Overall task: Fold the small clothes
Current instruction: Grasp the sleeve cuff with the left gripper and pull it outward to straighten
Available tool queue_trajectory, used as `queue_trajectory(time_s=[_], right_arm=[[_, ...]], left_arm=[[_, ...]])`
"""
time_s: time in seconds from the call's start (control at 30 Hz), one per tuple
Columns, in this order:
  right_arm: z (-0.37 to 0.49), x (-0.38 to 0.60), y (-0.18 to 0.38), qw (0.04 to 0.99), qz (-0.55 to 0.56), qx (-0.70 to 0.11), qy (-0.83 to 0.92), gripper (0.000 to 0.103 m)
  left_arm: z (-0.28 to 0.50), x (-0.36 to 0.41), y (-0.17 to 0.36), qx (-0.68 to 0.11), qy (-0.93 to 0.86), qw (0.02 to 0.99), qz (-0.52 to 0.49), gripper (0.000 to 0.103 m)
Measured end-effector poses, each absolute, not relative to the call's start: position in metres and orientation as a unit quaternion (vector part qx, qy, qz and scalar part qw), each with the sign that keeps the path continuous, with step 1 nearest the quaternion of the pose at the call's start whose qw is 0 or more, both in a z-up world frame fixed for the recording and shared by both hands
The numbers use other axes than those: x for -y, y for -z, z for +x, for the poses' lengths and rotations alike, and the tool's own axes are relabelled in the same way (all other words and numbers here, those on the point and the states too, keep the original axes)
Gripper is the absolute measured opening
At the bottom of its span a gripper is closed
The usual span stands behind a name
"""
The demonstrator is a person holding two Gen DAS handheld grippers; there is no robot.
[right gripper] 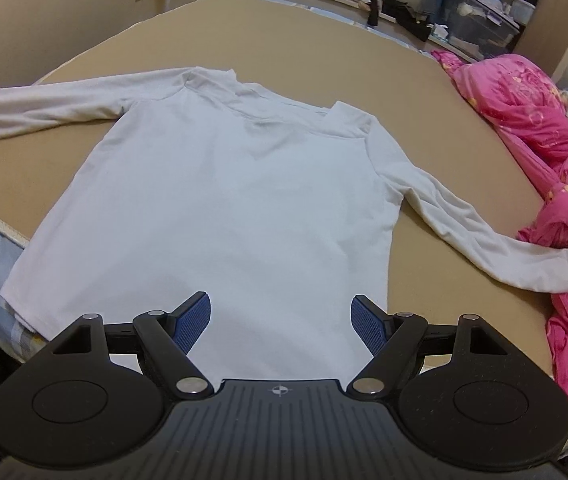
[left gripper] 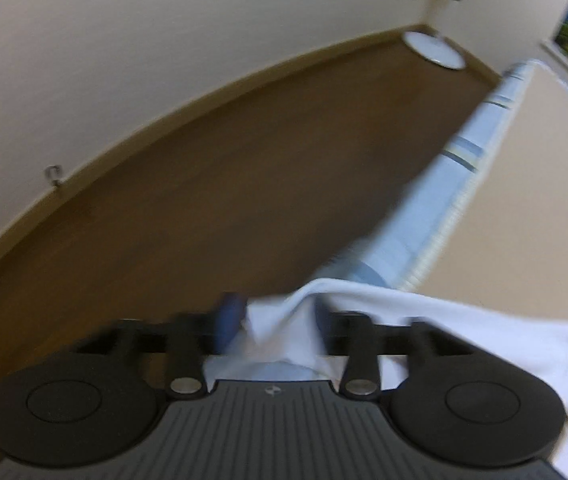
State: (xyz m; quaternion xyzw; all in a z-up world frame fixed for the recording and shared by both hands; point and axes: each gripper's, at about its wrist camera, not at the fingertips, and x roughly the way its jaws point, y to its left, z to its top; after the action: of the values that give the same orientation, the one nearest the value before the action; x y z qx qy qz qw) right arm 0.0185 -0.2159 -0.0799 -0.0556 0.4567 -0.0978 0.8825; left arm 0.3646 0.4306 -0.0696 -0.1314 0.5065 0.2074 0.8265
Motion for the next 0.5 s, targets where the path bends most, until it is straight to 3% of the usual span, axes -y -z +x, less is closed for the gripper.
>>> queue_trajectory(time_s=[0.03, 0.1, 0.5], right_arm=[[0.020, 0.215, 0.080, 0.882, -0.056, -0.459, 0.095, 0.079], [0.022, 0.214, 0.083, 0.879, -0.057, -0.463, 0.094, 0.079], [0.035, 0.195, 0.095, 0.870, -0.077, -0.483, 0.071, 0.079]], left_arm=[[0.361, -0.434, 0.063, -0.502, -0.216, 0.827, -0.136, 0.080], [0.352, -0.446, 0.068, -0.492, -0.213, 0.826, -0.177, 0.087], [0.300, -0.484, 0.174, -0.480, -0.157, 0.734, -0.454, 0.087]])
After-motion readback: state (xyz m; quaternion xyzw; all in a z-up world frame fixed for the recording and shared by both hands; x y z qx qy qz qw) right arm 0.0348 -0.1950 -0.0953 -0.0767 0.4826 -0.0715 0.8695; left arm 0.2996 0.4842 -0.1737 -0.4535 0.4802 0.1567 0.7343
